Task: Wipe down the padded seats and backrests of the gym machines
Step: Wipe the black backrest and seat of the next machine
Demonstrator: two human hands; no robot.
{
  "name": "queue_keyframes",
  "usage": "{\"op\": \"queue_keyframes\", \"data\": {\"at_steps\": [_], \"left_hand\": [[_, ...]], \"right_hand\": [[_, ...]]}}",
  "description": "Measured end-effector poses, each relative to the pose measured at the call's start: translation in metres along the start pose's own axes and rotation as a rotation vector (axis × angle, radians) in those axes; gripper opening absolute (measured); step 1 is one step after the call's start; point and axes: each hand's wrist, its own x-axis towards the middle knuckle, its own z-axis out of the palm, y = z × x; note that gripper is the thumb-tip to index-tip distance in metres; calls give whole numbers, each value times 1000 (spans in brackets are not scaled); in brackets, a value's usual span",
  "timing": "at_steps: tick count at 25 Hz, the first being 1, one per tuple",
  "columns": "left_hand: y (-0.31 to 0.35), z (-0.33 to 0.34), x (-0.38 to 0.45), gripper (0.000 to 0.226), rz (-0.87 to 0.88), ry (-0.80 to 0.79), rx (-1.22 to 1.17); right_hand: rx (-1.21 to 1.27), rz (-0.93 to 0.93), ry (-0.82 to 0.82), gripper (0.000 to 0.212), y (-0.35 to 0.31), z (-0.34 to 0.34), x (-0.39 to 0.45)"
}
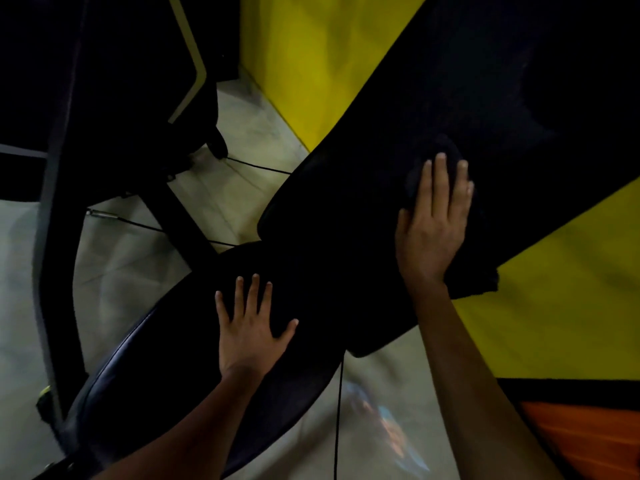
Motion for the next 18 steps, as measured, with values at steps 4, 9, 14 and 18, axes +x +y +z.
{"op": "queue_keyframes", "data": {"at_steps": [4, 9, 14, 18], "left_hand": [[-1, -5, -3, 86, -5, -4, 37], [-15, -18, -7, 84, 99, -78, -110], [-50, -20, -52, 70, 232, -17, -75], [-62, -23, -66, 77, 263, -41, 40]], "right_hand": [[20, -243, -157, 53, -23, 18, -42], [-105, -533, -373, 48, -9, 3, -101], [-150, -141, -246, 57, 32, -34, -76], [-171, -353, -368, 73, 21, -20, -126]]}}
